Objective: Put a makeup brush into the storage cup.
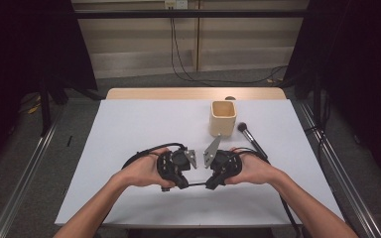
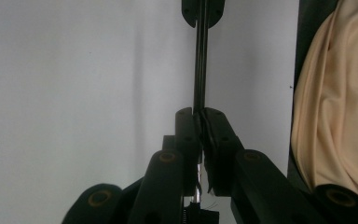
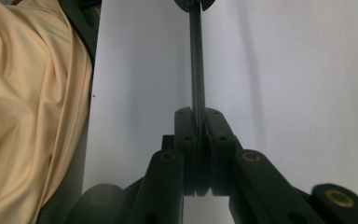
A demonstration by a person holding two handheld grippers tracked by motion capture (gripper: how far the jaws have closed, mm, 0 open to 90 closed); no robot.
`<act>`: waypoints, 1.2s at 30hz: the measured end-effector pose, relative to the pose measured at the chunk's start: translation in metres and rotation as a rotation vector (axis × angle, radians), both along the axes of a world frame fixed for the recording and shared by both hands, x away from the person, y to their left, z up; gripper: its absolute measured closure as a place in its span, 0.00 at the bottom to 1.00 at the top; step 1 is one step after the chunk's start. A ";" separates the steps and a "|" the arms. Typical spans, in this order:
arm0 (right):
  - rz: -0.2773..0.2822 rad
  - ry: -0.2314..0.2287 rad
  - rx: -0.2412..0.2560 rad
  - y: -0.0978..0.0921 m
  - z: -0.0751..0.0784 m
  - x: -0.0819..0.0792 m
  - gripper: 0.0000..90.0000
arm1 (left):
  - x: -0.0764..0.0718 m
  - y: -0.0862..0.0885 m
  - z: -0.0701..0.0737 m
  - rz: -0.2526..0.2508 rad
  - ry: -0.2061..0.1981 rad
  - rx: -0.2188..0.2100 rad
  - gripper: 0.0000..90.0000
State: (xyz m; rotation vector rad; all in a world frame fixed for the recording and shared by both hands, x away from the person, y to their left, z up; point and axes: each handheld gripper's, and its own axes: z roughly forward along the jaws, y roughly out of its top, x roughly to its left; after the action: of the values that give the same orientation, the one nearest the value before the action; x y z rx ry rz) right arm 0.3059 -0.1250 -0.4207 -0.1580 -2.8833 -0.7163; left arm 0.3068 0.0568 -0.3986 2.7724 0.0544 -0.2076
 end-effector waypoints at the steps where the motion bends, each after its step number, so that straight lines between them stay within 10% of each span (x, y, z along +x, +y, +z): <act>1: -0.004 -0.003 0.000 0.000 0.000 -0.001 0.96 | -0.001 0.001 0.000 -0.008 0.000 -0.003 0.95; 9: -0.010 0.012 0.013 -0.003 -0.001 -0.004 0.96 | -0.001 0.013 -0.008 0.030 0.021 -0.068 0.80; 26: -0.092 0.023 0.017 -0.017 -0.002 -0.003 0.95 | 0.002 0.038 -0.014 0.256 -0.084 -0.240 0.19; 36: -0.175 -0.012 0.025 -0.030 -0.004 -0.007 0.95 | 0.000 0.064 -0.015 0.383 -0.106 -0.298 0.09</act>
State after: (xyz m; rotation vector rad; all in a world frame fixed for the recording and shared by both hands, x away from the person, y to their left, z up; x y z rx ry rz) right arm 0.2991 -0.1546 -0.4249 -0.4087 -2.8960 -0.7852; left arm 0.3070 0.1206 -0.4134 2.4138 0.4807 0.0292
